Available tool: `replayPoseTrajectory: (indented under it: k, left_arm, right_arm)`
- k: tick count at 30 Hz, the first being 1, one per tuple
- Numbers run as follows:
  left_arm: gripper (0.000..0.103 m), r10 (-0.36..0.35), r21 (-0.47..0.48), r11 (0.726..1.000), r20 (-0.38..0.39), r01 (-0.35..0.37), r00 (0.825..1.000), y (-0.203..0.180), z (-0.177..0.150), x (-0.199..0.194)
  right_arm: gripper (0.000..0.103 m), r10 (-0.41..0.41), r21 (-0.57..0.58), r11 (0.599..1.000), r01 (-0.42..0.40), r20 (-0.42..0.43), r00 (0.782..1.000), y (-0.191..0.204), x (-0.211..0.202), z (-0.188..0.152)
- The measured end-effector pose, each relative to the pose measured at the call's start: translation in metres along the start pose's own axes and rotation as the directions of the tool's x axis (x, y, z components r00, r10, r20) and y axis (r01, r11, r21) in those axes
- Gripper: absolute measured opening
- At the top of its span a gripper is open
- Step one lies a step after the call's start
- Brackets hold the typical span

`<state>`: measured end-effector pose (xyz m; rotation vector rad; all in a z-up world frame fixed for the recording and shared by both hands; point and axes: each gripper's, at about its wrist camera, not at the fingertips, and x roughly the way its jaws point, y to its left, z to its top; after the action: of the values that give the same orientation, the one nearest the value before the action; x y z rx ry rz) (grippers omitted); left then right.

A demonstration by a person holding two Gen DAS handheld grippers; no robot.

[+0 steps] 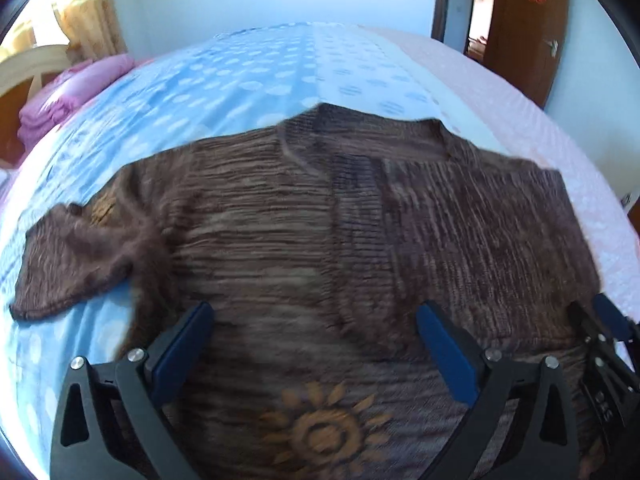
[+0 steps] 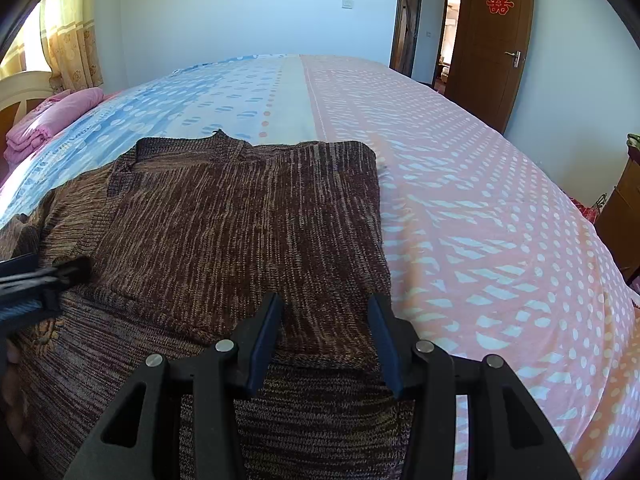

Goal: Fold small clothes
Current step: 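Press the folded sleeve flat with the right tool while the left tool reaches the other sleeve, then grasp the other sleeve with the left tool and fold it across the body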

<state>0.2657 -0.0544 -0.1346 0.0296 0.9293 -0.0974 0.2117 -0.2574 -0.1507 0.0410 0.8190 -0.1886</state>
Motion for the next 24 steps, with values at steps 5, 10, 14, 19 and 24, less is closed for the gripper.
replayPoseTrajectory:
  k: [5,10,14,19,24]
  left_arm:
    - [0.103,-0.003,-0.196,0.98,0.154,0.034,0.988,0.089,-0.003,-0.05]
    - [0.103,0.061,-0.551,0.833,0.183,0.051,0.981,0.207,-0.022,-0.062]
    - [0.095,0.006,-0.704,0.705,0.128,0.086,0.992,0.253,-0.044,-0.042]
    - [0.084,-0.029,-0.734,0.672,0.112,0.102,0.993,0.256,-0.053,-0.016]
    - [0.073,-0.019,-0.751,0.646,0.163,0.137,0.986,0.266,-0.046,-0.015]
  right_arm:
    - [0.048,0.001,-0.002,1.0,-0.001,0.0,1.0,0.0,0.0,0.0]
    - [0.048,-0.003,-0.005,1.0,0.003,0.002,1.0,0.001,0.0,-0.001]
    - [0.048,-0.004,-0.006,1.0,0.004,0.004,1.0,0.001,-0.001,-0.001]
    - [0.048,-0.003,-0.006,1.0,0.004,0.003,1.0,0.001,-0.001,0.0]
    - [0.048,-0.004,-0.007,1.0,0.004,0.003,1.0,0.001,0.0,-0.001]
